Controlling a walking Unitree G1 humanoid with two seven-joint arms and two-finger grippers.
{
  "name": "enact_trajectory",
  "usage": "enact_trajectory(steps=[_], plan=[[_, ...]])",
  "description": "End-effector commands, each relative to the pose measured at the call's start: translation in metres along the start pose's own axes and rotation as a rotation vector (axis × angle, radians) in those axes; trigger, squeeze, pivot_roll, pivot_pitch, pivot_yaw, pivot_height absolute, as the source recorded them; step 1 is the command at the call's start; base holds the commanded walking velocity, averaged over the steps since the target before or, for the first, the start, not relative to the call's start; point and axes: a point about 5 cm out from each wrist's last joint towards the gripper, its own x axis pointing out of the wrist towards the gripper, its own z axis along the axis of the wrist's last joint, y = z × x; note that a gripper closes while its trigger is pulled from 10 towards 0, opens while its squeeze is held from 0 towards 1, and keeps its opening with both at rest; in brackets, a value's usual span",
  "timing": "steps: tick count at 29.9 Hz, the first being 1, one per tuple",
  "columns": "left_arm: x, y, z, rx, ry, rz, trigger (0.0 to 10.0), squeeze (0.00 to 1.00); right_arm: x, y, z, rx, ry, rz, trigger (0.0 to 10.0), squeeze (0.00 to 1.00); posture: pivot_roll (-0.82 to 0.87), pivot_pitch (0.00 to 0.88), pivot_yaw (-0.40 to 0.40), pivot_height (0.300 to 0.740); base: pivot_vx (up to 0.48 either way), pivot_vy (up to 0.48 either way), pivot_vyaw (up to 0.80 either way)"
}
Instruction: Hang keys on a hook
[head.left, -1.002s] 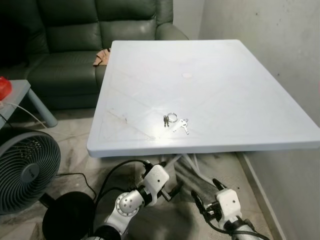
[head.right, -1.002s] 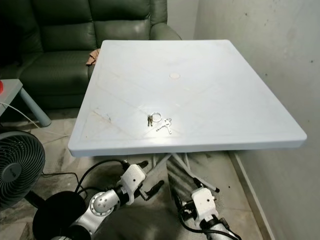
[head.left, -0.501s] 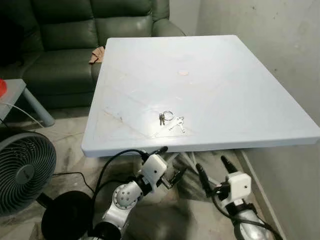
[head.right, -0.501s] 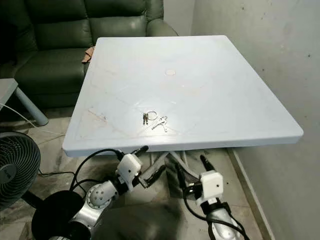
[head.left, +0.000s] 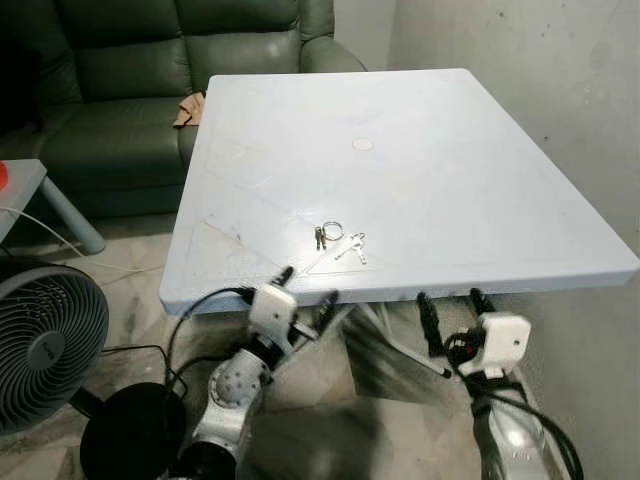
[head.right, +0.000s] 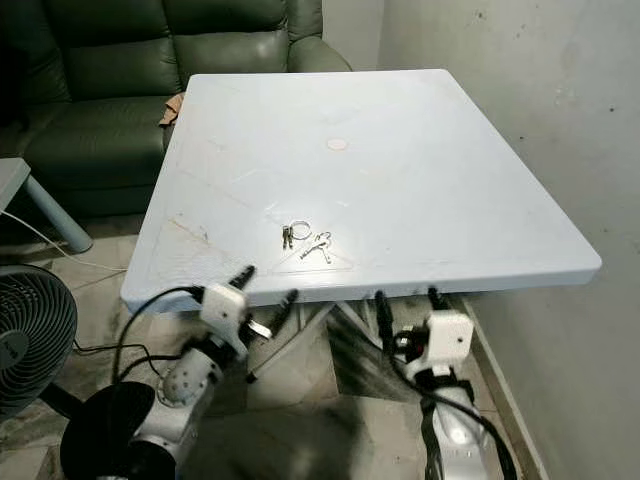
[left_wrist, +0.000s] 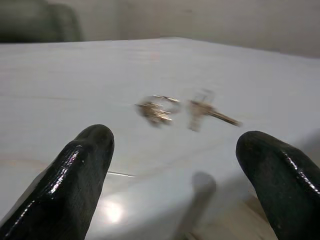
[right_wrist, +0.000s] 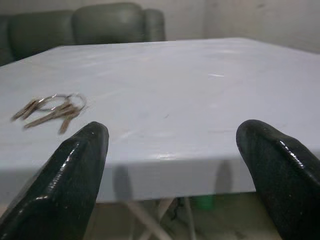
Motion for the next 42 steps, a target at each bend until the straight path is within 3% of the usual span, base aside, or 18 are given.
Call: enact_trajectory(steps=[1,9,14,28,42], plan=[[0.008,0.016,0.012,-0.042,-0.028,0.076,10.0,0.0,0.005,-0.004,0.005,0.009,0.005,-0.049,10.0,0.0,0.02,0.037,0.0,0.74,0.0,0.0,0.0],[0.022,0.049,0.035,-0.035,-0.052,0.183,10.0,0.0,0.015,-0.006,0.013,-0.047,0.036,-0.079,10.0,0.0,0.03,0.03,-0.005,0.74,0.0,0.0,0.0],[0.023,0.065,0.039,-0.09,-0.024,0.246,10.0,0.0,0.017,-0.007,0.019,-0.09,0.033,-0.093,10.0,0.0,0.03,0.028,-0.003,0.74,0.0,0.0,0.0],[0.015,0.061,0.038,-0.089,-0.01,0.246,10.0,0.0,0.014,-0.003,0.028,-0.135,0.043,-0.054,10.0,0.0,0.03,0.055,-0.008,0.74,0.0,0.0,0.0],[0.02,0.066,0.042,-0.082,0.015,0.24,10.0,0.0,0.018,0.0,0.033,-0.157,0.046,-0.027,10.0,0.0,0.03,0.058,-0.014,0.74,0.0,0.0,0.78]])
